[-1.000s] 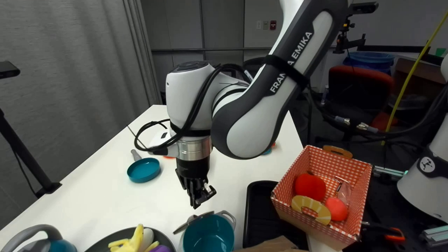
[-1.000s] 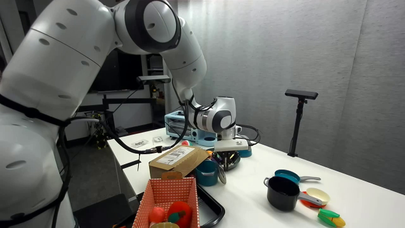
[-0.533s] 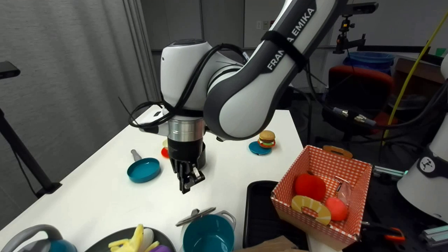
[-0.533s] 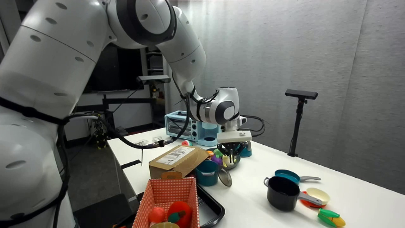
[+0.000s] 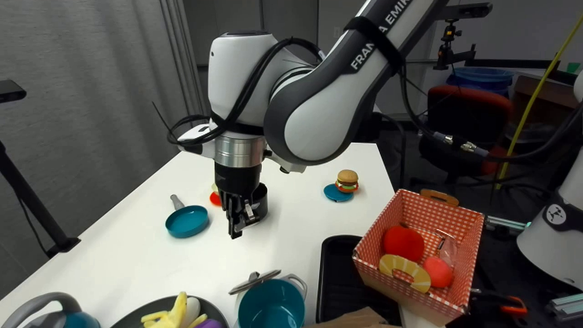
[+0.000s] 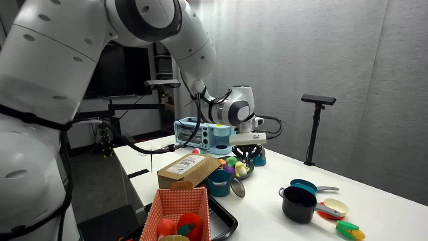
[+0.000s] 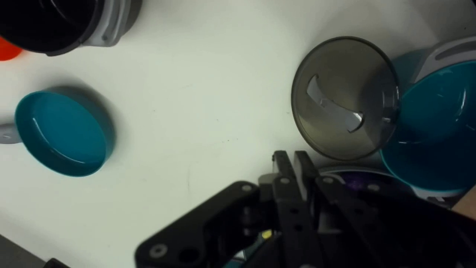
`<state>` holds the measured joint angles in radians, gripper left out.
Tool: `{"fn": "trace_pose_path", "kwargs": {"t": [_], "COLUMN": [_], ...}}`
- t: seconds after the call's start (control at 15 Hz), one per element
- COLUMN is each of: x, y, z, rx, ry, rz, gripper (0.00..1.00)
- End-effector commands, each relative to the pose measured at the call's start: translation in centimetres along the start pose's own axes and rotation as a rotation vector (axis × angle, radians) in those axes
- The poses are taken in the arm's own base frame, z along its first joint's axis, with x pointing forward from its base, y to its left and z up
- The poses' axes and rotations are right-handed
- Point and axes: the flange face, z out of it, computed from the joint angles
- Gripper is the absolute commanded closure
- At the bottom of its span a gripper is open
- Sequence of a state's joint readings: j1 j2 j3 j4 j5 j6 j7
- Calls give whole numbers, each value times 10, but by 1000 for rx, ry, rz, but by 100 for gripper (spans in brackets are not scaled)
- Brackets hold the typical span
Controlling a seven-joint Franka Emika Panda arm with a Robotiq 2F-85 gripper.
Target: Remove the lid from the blue pot
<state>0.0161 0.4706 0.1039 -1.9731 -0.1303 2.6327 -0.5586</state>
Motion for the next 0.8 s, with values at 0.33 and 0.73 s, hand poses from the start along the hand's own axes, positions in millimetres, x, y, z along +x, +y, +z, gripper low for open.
{"fn": "trace_pose_path", "kwargs": {"t": [0.33,0.73], "x": [-46,-84], "y": [-6,-10], "z": [-71,-97], "rx": [-12,34], "ry": [-67,-226], "rz": [357,558], "gripper": [97,97]}}
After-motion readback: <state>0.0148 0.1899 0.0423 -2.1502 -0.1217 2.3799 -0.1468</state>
